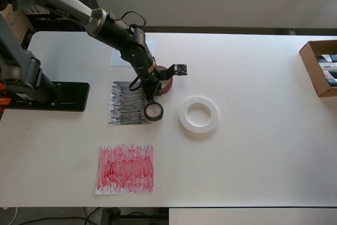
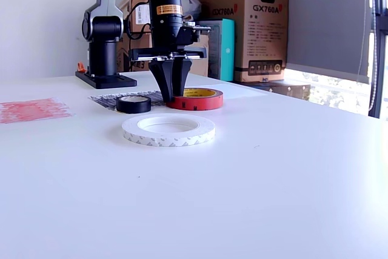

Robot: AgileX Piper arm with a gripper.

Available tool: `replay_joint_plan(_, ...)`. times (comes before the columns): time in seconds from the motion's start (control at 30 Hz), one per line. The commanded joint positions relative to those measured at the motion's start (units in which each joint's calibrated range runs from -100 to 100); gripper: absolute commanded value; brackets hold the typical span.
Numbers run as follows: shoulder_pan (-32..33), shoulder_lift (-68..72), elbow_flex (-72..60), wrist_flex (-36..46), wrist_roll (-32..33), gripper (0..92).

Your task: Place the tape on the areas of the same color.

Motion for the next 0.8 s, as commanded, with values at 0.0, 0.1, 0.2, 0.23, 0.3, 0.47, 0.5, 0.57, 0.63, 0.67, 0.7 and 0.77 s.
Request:
replay_joint_plan(0.0,0.3,-0.4,-0.4,0.4,0.1,0.0)
replay_joint_plan(0.1,0.5,-0.6,-1.0,0.4,0.1,0.0)
replay_joint_plan(0.2,0.7,-0.7,-3.0,0.6,0.1,0.0)
replay_joint_plan(0.23,0.7,-0.7,-3.9,0.9,0.1,0.0)
replay_joint_plan(0.3,0.7,-0.7,-5.4,1.1,0.1,0.0)
replay_joint_plan(0.47,0.2,-2.3,-5.7,1.3,0.1,0.0)
replay_joint_plan(0.5,0.0,-3.8,-5.3,1.4,0.0,0.0)
replay_joint_plan(0.57,-0.9,-7.7,-4.2,2.1,0.0,0.0)
replay_joint_plan(0.63,-1.5,-11.9,-2.9,3.3,0.0,0.0)
replay_joint_plan(0.67,-2.0,-13.7,-1.9,4.2,0.0,0.0)
replay_joint_plan(0.7,-2.7,-15.6,-1.0,4.8,0.0,0.0)
replay_joint_plan(0.77,-4.5,-18.7,1.1,5.9,-0.2,0.0)
